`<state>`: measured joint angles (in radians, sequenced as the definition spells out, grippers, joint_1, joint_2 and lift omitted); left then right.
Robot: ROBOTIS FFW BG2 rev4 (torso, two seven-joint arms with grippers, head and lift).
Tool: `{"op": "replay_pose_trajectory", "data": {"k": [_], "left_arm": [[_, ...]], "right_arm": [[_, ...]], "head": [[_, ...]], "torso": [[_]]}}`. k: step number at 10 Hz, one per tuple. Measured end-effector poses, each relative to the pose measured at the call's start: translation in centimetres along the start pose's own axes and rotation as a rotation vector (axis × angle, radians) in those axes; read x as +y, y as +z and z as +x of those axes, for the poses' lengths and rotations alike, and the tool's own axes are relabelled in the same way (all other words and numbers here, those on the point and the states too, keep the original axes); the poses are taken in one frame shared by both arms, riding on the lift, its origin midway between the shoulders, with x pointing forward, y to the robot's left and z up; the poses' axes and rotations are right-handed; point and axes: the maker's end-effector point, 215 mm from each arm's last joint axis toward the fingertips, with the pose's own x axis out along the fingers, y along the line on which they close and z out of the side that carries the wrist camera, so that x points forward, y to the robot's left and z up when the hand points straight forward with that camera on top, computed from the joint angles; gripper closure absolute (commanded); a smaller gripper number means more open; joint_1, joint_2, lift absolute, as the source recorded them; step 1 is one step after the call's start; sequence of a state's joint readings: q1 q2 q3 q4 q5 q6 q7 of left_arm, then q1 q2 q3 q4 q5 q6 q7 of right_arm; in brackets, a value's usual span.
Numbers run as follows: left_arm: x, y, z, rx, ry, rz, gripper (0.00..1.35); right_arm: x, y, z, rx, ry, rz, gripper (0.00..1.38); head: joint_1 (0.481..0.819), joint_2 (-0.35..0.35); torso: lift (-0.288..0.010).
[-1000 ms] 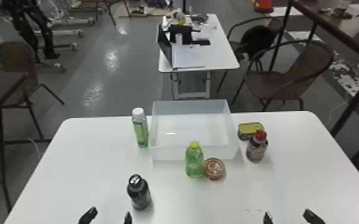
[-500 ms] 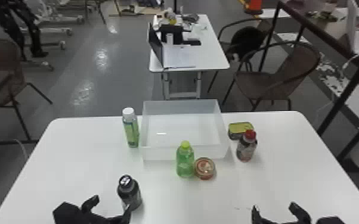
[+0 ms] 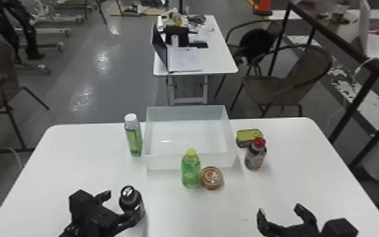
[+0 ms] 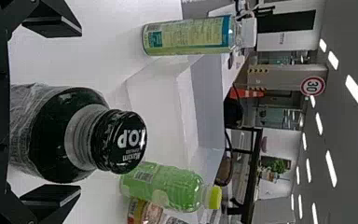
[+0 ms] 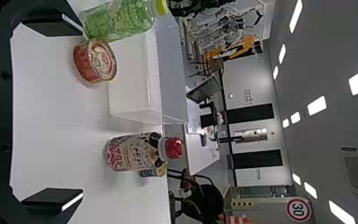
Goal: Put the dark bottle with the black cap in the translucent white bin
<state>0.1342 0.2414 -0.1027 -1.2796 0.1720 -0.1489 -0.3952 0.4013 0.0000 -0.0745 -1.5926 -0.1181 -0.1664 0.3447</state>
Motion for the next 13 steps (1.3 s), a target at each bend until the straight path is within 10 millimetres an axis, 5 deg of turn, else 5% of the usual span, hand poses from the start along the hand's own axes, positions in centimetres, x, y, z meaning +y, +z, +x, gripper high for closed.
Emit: {"op": "replay_pose_trajectory", "data": {"k": [3, 4, 5, 9, 13], "left_arm": [[1.4, -0.2, 0.6, 0.018, -0.008, 0.003, 0.22], [1.4, -0.4, 0.8, 0.020, -0.022, -0.004, 0.42], [1.1, -0.5, 1.1, 0.019, -0.044, -0.015, 0.78], [0.2, 0.3, 1.7, 0.012, -0.107, 0.005, 0.83], [-2.1, 7.7, 2.1, -0.081, -0.102, 0.036, 0.83]], "right_arm": [[-3.0, 0.3, -0.7, 0.021, 0.042, -0.098, 0.08], [-4.8, 0.7, -1.1, 0.035, 0.059, -0.155, 0.08], [-6.9, 1.1, -1.4, 0.051, 0.056, -0.206, 0.08], [-8.8, 1.4, -1.8, 0.061, 0.028, -0.238, 0.08], [-9.4, 1.1, -2.4, 0.067, 0.017, -0.235, 0.08]], "head": [[0.695, -0.021], [0.695, -0.048], [0.695, -0.062], [0.695, -0.114], [0.695, -0.149]], "torso": [[-0.012], [-0.012], [-0.012], [-0.012], [-0.012]]}}
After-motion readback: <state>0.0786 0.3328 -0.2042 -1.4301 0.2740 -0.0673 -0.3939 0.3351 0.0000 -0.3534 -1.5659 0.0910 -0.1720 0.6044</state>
